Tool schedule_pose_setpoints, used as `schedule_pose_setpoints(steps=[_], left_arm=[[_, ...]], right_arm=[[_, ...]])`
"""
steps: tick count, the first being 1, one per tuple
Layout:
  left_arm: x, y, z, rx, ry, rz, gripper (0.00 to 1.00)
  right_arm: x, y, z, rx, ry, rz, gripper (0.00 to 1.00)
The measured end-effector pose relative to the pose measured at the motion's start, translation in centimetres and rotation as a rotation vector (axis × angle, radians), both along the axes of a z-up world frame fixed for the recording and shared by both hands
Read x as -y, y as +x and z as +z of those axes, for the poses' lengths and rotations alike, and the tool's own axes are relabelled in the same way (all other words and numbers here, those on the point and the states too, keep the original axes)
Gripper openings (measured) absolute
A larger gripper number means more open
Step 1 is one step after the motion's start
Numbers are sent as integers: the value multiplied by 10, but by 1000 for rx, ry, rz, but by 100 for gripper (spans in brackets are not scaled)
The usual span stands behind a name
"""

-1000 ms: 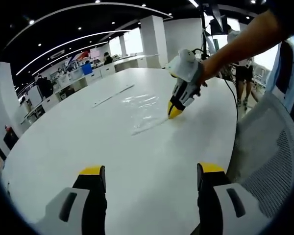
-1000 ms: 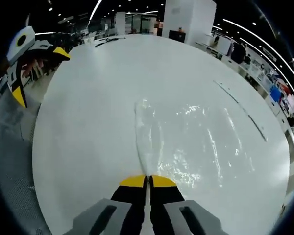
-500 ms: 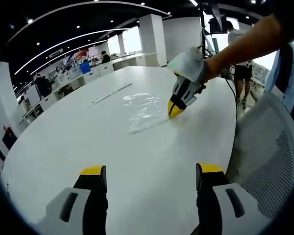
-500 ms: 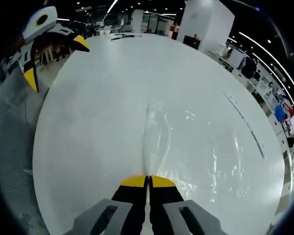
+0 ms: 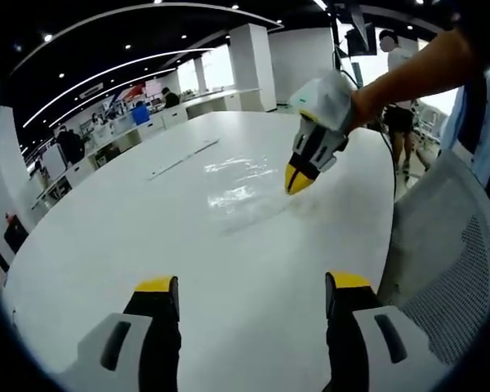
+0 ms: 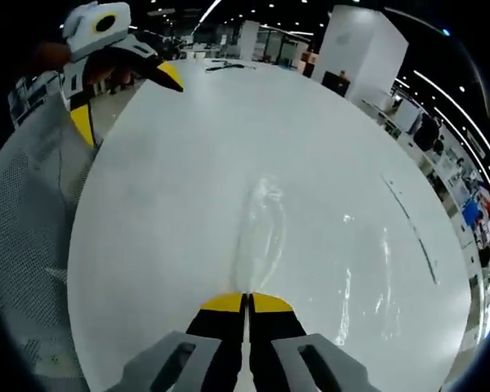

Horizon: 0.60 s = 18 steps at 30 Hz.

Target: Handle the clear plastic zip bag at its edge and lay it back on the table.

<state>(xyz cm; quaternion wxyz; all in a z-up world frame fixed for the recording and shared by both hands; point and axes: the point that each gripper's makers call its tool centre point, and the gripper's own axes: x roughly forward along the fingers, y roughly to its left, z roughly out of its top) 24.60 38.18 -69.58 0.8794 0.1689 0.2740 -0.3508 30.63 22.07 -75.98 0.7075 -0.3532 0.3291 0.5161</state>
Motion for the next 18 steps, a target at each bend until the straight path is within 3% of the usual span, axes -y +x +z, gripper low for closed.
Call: schedule_pose_setpoints(steps=[18], left_arm=[[6, -1, 0, -3, 2, -15, 70]], right_arm=[[-7, -11, 20, 47, -13, 116, 0]])
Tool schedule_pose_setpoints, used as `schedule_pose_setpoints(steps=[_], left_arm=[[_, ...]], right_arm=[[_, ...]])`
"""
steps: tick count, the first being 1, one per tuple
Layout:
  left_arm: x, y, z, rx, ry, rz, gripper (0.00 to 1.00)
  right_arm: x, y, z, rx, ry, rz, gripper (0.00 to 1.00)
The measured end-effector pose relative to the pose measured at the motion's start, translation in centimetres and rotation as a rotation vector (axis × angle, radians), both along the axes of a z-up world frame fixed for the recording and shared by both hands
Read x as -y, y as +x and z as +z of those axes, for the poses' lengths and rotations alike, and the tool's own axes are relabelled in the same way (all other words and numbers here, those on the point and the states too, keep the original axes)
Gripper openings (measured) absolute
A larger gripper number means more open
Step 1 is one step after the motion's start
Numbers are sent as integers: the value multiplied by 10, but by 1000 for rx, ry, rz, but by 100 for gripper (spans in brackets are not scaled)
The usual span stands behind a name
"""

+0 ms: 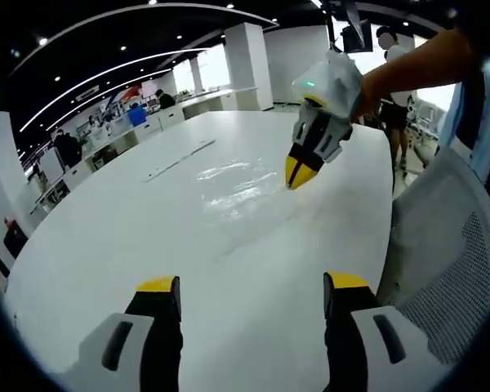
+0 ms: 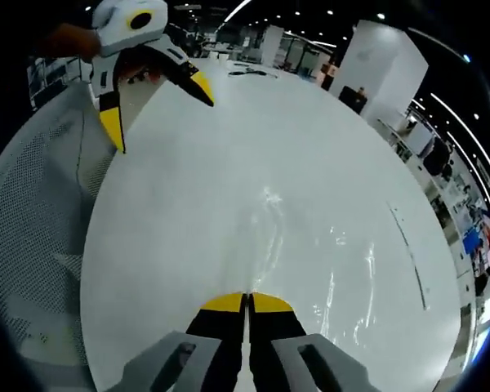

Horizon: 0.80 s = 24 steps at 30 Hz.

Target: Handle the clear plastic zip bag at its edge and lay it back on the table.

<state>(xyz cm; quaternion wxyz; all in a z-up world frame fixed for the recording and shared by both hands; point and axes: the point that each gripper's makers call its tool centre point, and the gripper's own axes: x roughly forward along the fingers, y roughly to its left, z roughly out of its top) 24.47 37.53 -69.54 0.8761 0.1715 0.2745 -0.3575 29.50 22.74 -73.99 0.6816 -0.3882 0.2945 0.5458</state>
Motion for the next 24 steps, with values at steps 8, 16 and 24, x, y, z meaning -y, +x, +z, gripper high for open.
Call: schedule_pose_setpoints(steps=[8, 16, 24], left_arm=[[1, 1, 1, 6, 11, -14, 68], [4, -1, -3, -9, 22, -23, 66], [9, -5, -4, -14, 24, -40, 64]], right_arm=[[3, -7, 3, 25, -38, 69, 0], [7, -14, 5, 36, -43, 104, 0], [7, -21, 12, 37, -34, 118, 0]])
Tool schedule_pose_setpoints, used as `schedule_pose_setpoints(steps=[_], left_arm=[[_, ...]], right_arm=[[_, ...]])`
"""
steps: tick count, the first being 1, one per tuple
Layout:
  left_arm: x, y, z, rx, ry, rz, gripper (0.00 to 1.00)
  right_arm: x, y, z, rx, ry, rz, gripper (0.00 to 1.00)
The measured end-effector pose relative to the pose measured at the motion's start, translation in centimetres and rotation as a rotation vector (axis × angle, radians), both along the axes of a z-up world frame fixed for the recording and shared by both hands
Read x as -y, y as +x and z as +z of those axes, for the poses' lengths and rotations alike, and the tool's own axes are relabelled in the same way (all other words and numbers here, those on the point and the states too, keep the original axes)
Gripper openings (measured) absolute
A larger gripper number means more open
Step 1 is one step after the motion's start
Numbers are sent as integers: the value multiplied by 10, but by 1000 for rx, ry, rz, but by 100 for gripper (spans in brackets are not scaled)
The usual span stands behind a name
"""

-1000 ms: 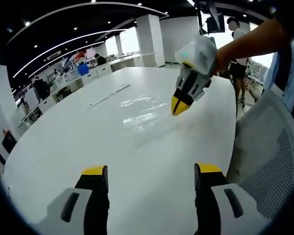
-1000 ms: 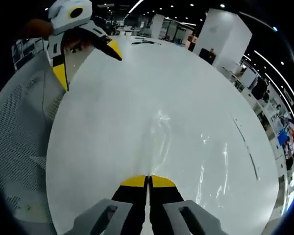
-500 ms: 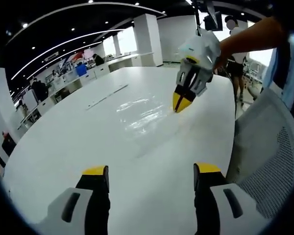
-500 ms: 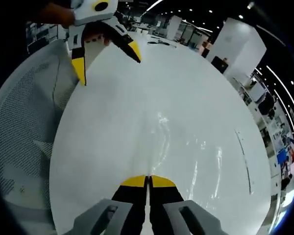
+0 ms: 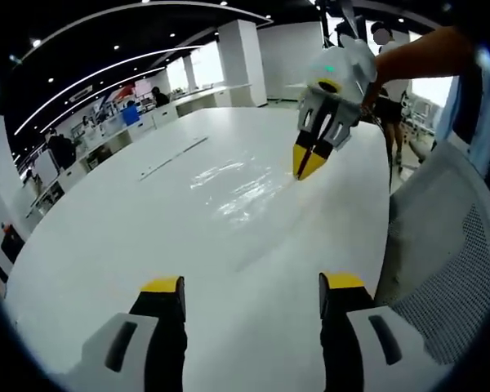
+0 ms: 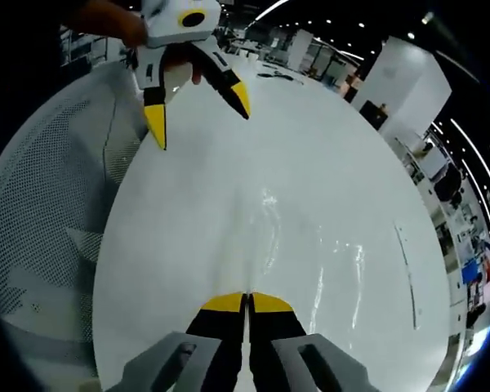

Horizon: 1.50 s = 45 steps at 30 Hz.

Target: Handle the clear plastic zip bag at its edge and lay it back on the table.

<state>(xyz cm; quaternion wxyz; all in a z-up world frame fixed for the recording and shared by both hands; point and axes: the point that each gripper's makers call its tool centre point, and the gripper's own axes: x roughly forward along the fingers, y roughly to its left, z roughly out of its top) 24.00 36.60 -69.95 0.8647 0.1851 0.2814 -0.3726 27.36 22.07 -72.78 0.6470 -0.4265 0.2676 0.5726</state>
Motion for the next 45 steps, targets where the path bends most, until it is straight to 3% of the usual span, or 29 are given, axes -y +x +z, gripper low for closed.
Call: schedule_pose_setpoints(steps=[15, 33, 45], left_arm=[[7, 1, 1, 15, 7, -41, 56], [13, 3, -4, 31, 41, -100, 46], [19, 4, -10, 63, 102, -166, 37]], right_arm=[[-7, -14, 11, 20, -8, 104, 0], [-5, -26, 16, 25, 4, 160, 0], [-6, -35, 15, 17, 5, 196, 0]])
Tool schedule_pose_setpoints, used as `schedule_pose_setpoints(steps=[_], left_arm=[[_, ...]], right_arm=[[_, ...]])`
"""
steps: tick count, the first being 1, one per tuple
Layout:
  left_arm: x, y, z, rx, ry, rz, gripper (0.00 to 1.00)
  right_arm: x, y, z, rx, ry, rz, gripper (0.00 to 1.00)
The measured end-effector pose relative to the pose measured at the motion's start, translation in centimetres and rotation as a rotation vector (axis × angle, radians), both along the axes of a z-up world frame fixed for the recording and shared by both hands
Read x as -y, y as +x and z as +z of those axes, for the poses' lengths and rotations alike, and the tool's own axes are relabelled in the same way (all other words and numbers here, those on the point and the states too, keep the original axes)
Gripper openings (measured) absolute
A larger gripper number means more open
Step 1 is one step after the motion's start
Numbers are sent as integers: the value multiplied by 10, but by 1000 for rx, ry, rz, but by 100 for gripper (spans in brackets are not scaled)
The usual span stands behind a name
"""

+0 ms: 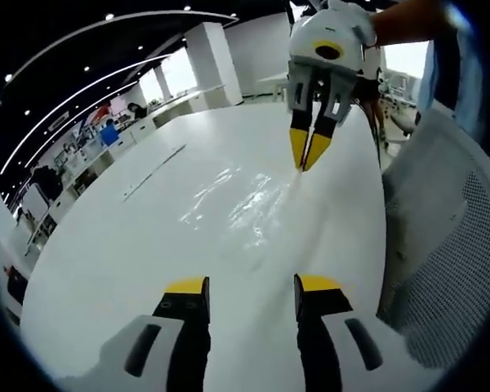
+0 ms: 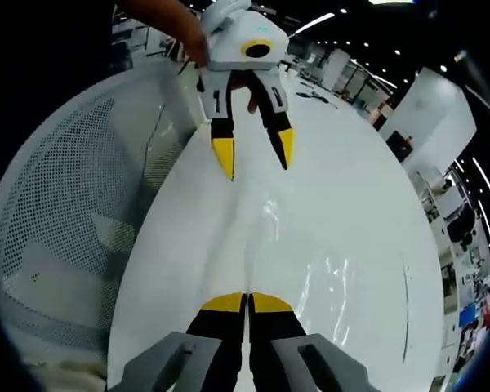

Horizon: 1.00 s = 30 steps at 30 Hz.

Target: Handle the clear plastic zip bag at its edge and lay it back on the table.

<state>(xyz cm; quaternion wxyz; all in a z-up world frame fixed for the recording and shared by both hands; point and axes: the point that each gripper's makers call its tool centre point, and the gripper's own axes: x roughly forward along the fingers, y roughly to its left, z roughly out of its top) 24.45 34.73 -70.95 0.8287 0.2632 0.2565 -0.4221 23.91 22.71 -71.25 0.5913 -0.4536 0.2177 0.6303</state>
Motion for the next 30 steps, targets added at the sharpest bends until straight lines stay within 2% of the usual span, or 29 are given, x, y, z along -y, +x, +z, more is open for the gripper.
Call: schedule_pose_setpoints(steps=[13, 16, 23, 30], left_arm=[[3, -1, -9, 22, 63, -64, 26], [3, 0, -11, 42, 90, -90, 20], [3, 1, -12, 55, 110, -115, 15], [5, -1, -10, 55, 95, -133, 7]], right_arm=[[-3, -8, 4, -3, 15, 24, 0], [-4, -9, 5, -2, 18, 31, 0], [-7, -11, 8, -6, 29, 43, 0], [-8, -12, 10, -8, 37, 46, 0]])
